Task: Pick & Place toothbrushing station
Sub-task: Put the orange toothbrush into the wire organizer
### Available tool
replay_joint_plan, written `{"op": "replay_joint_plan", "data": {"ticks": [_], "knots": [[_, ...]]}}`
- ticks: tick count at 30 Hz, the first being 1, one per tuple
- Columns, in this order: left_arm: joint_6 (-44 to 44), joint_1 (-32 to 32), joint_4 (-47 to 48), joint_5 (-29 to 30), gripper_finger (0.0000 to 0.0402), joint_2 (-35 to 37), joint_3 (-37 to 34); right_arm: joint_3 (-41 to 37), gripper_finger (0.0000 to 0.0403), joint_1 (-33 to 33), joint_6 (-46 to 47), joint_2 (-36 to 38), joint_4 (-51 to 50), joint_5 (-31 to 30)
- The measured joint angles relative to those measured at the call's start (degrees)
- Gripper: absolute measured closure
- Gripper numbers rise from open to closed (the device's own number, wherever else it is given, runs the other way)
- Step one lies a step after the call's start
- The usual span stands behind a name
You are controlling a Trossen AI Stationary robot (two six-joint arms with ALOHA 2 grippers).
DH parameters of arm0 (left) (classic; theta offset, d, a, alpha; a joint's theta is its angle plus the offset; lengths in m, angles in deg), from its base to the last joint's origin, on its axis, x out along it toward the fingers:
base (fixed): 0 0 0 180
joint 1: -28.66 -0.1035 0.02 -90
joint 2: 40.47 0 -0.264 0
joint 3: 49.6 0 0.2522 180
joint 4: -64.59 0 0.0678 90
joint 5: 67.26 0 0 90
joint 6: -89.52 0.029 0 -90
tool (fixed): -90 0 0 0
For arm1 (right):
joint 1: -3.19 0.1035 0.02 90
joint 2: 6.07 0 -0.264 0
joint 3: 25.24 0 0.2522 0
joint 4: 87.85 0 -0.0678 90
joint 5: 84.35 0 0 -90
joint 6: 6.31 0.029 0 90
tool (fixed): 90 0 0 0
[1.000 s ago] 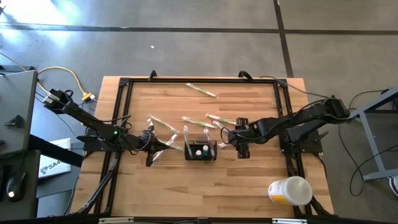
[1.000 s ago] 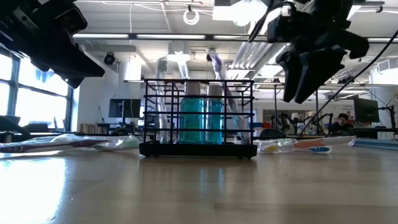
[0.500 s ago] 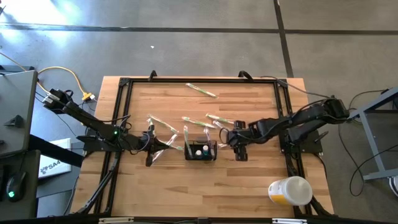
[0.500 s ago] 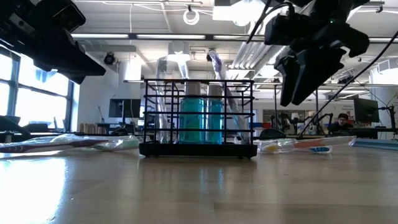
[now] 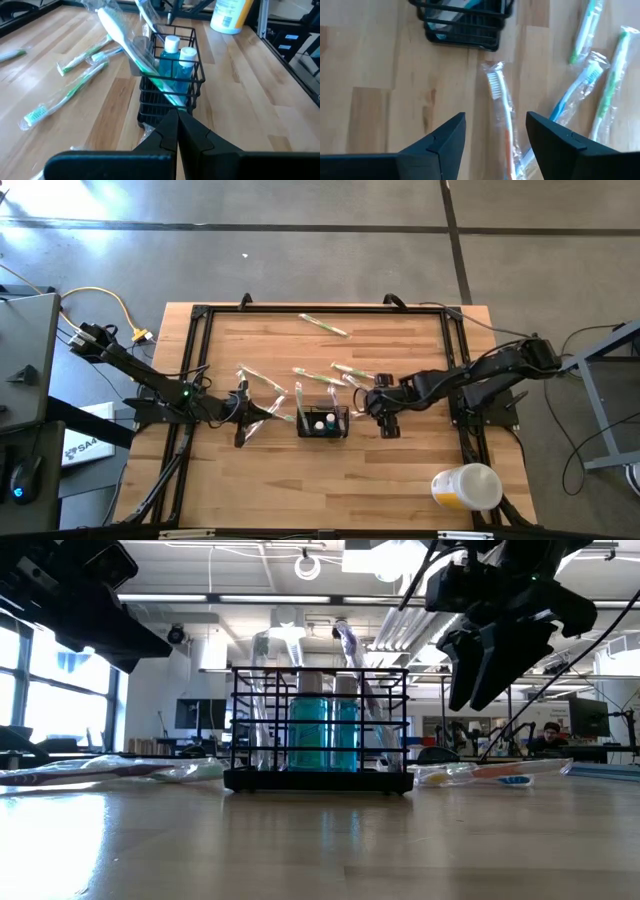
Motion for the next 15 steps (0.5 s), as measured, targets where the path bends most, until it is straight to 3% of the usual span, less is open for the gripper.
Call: {"op": "replay_joint_plan", "data": {"ticks": [7, 15], "knots": [[1.5, 0.0, -0.3, 0.7, 0.0385, 0.0, 0.0, 0.0, 0.0202, 0.0, -0.7, -4.0, 1.2, 0.4], [3.6, 0.0, -0.3, 8.2, 0.0313, 0.0, 0.0, 0.0, 0.0202, -0.1, -4.4, -10.8, 6.6, -4.6]]}}
